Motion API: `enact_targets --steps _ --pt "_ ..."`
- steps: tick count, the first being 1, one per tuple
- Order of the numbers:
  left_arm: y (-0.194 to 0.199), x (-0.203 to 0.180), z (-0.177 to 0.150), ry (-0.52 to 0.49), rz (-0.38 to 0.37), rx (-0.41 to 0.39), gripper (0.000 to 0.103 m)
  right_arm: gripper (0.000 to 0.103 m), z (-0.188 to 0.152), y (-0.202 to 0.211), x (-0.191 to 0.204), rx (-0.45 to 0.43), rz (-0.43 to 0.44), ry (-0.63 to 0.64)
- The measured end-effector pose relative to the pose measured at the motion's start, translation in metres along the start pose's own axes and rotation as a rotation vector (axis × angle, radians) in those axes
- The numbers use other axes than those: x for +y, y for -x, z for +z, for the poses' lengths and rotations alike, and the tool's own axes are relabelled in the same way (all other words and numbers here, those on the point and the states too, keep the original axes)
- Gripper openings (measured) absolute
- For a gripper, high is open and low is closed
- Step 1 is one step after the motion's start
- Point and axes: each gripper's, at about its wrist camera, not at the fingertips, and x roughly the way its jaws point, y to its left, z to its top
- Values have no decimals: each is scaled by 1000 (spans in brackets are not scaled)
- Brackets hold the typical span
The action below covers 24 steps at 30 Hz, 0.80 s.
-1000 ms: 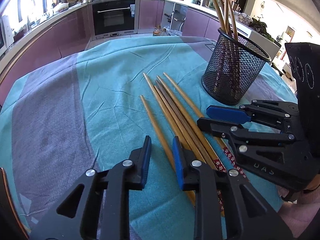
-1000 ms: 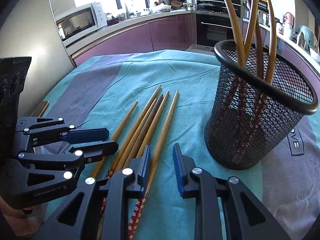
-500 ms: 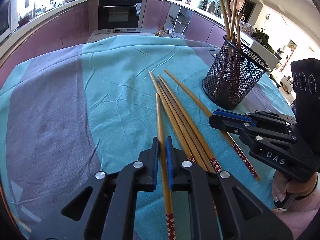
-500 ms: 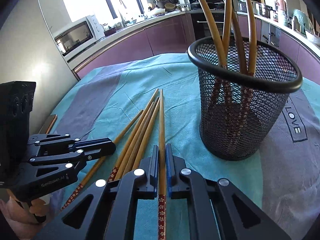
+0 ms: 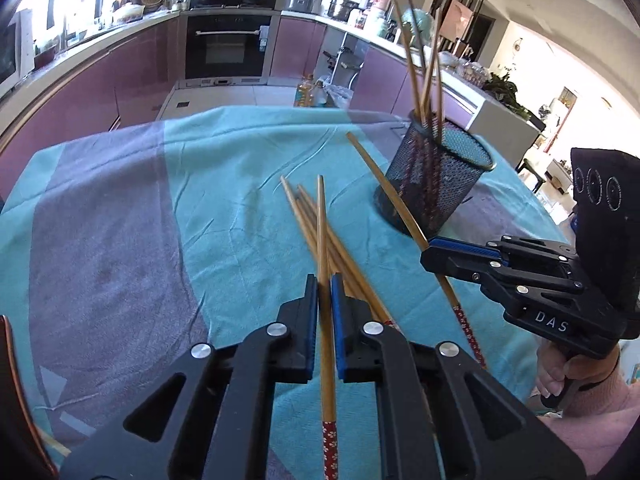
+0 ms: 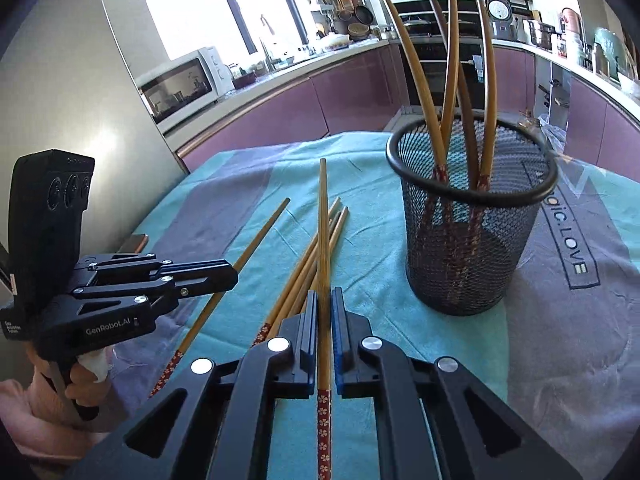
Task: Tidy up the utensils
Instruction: 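Lift the chopstick upright with the right gripper over the mesh cup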
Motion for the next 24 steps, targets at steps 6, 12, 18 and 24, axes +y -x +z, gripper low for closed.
enact_targets --steps 6,12,18,24 --pt "27 -7 9 -11 -64 -54 8 6 5 24 -3 -61 5 2" --pt "57 -11 18 -17 -121 -117 7 6 11 45 -8 -123 9 -8" --pt "81 -15 26 -25 -154 -167 7 6 17 61 -12 -177 11 -9" --pt "102 -23 37 -48 -180 -223 7 6 28 79 -17 -230 15 -2"
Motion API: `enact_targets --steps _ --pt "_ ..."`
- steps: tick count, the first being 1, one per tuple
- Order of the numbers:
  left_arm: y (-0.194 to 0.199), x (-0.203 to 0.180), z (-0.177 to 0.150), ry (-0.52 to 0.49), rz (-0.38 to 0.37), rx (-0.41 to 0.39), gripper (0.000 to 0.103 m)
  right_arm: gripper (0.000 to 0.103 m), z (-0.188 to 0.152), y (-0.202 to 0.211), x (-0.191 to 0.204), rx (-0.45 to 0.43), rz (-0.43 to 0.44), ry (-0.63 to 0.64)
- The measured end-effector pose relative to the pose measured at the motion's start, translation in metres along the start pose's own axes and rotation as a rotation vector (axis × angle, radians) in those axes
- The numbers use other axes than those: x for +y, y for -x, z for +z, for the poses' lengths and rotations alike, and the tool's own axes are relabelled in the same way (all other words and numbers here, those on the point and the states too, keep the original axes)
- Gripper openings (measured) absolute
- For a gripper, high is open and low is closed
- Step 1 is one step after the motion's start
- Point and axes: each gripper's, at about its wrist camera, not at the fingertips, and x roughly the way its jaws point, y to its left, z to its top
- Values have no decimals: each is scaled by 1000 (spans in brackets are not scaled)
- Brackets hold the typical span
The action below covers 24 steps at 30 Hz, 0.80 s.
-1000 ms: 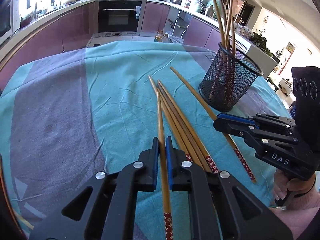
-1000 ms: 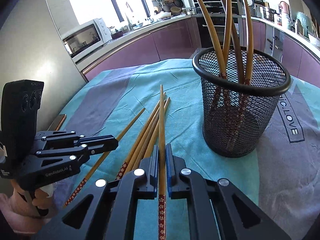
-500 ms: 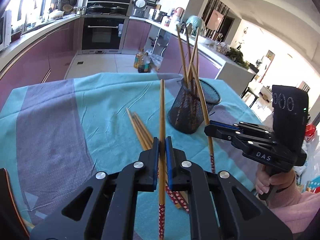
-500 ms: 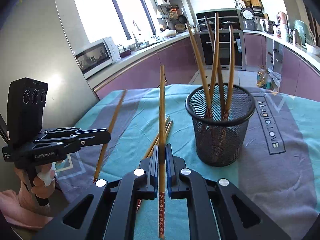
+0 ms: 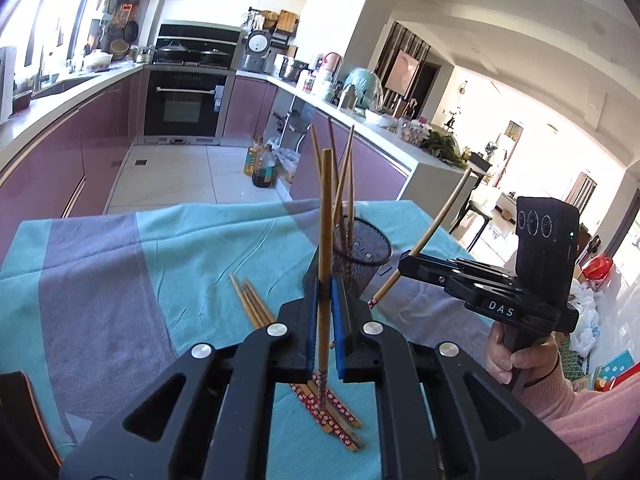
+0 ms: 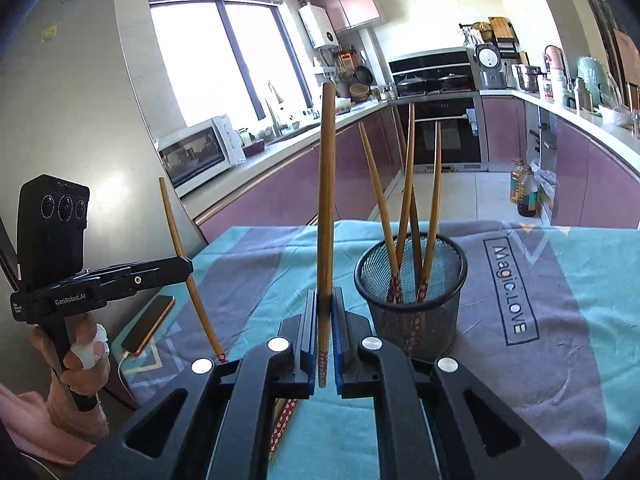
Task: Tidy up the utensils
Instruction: 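Lift the chopstick upright with the right gripper over the mesh cup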
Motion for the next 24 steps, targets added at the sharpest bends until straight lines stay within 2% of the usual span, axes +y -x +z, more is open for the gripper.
enact_targets --steps 13,24 --pt "-9 -18 51 -8 -47 -93 7 6 35 27 -11 -80 -40 22" --pt "-12 -40 96 -52 -45 -157 7 6 62 38 -22 -135 -62 37"
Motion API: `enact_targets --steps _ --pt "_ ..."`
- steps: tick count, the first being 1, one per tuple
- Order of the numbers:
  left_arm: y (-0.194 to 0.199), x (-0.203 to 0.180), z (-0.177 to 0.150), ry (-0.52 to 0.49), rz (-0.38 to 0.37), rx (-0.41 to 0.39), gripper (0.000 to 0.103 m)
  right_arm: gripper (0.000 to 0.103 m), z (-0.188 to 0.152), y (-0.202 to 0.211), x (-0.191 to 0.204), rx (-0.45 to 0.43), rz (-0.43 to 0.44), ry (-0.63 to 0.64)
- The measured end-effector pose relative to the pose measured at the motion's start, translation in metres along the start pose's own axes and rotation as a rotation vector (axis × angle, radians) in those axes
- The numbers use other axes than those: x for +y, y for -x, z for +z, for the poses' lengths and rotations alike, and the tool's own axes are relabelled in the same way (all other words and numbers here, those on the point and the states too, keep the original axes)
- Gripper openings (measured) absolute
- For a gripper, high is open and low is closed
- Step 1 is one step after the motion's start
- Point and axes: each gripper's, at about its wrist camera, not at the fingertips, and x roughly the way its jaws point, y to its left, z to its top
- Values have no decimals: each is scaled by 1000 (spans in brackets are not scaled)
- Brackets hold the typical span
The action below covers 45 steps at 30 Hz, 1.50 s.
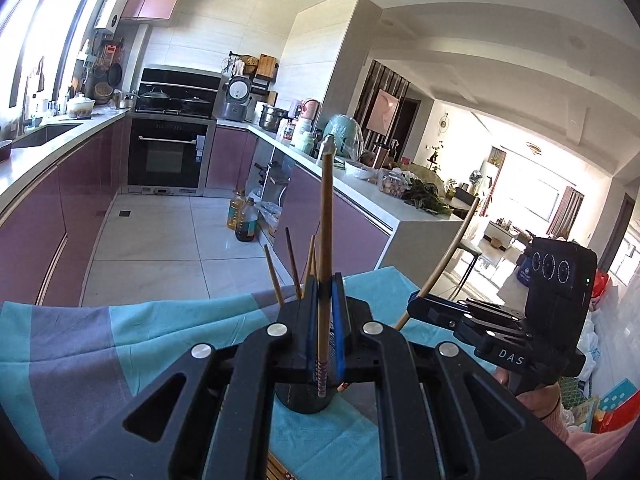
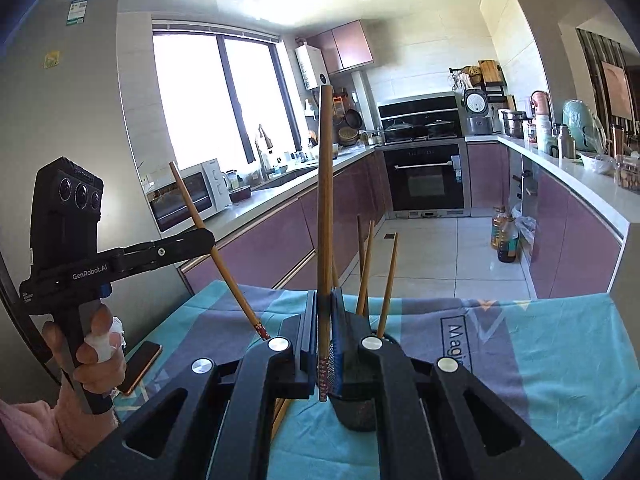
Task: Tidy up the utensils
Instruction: 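Lift the chopstick upright with the right gripper over the mesh cup, then lower the chopstick into the mesh cup and open the right gripper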
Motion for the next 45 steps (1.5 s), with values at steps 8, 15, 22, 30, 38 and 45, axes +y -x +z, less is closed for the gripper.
enact_targets --steps 8,15,22,30,38,45 --pt "-20 -9 13 -21 21 3 7 6 7 -11 -6 -12 -30 4" --pt "-40 -12 7 -50 37 55 7 6 -1 -28 -12 27 -52 -11" --pt "-58 -12 -9 -63 33 140 7 6 -10 -40 -14 86 -60 -16" --pt "-80 -7 -26 -62 15 241 7 7 -21 -54 -22 185 -70 -45" --pt "-103 -4 -30 -55 26 289 8 7 -27 -66 -28 221 -71 -68" --pt "-116 4 -31 -39 60 305 9 8 -31 -65 -25 217 -53 -72"
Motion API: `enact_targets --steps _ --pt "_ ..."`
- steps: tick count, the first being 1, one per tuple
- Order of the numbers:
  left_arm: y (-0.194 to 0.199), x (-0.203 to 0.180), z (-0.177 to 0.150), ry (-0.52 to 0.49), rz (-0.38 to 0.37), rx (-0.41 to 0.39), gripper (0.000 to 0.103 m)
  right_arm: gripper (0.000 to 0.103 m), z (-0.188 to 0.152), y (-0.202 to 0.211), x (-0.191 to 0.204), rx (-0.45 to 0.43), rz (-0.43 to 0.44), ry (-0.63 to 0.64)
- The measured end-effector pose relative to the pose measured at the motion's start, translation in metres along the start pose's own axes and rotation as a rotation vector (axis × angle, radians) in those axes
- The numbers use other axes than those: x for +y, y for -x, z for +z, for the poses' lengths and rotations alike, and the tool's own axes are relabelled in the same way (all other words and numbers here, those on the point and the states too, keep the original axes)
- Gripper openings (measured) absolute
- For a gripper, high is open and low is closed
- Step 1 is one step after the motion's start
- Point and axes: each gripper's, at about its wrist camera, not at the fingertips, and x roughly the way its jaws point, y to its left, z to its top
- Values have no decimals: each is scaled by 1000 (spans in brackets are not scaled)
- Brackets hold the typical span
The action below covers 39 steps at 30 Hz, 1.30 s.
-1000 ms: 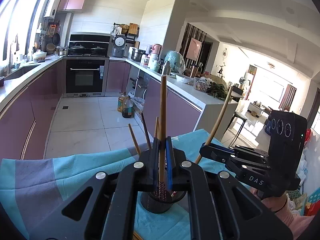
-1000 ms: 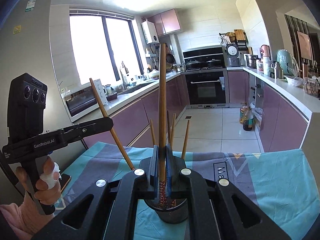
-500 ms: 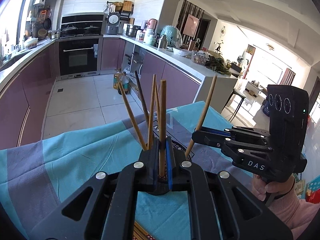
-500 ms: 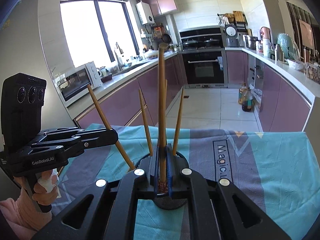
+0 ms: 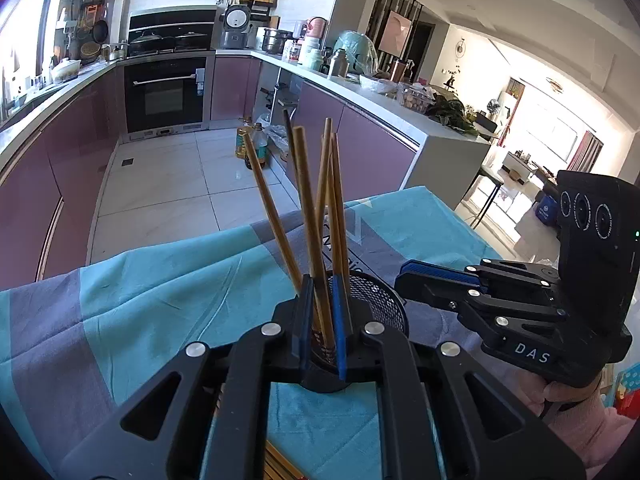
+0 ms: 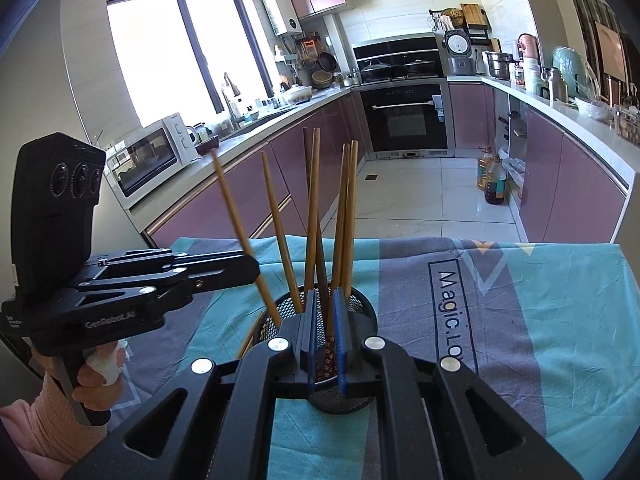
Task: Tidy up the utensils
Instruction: 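Lower the chopstick into the mesh cup and open the right gripper, then move the right gripper back to the chopstick pile and grasp one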
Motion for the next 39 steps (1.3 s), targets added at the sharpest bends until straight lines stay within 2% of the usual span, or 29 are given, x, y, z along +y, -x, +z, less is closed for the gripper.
enact_targets --steps 3,7,11,14,17,20,22,25,31,34,39 --pt "-2 2 -1 3 18 -4 14 8 -2 2 2 -4 6 5" --pt "2 7 -4 2 29 -16 16 9 -5 4 4 -8 16 5" --pt "16 8 -10 5 42 -51 21 17 -11 8 8 -20 32 10" --pt "33 11 -19 3 68 -100 28 19 -17 15 14 -30 55 18" --pt "51 20 -32 30 57 -132 34 27 -26 21 22 -35 83 40" --pt "65 30 -46 53 84 -153 38 28 -36 22 30 -17 112 59" --pt "71 38 -59 68 113 -154 40 35 -46 15 37 9 128 67" --pt "75 49 -79 94 143 -135 43 36 -60 -1 48 67 142 83" --pt "66 66 -119 118 187 -51 44 36 -86 -41 70 188 169 93" --pt "54 70 -142 130 198 -1 44 36 -95 -56 78 231 157 97" --pt "36 74 -159 153 193 52 44 36 -100 -69 85 267 142 86"
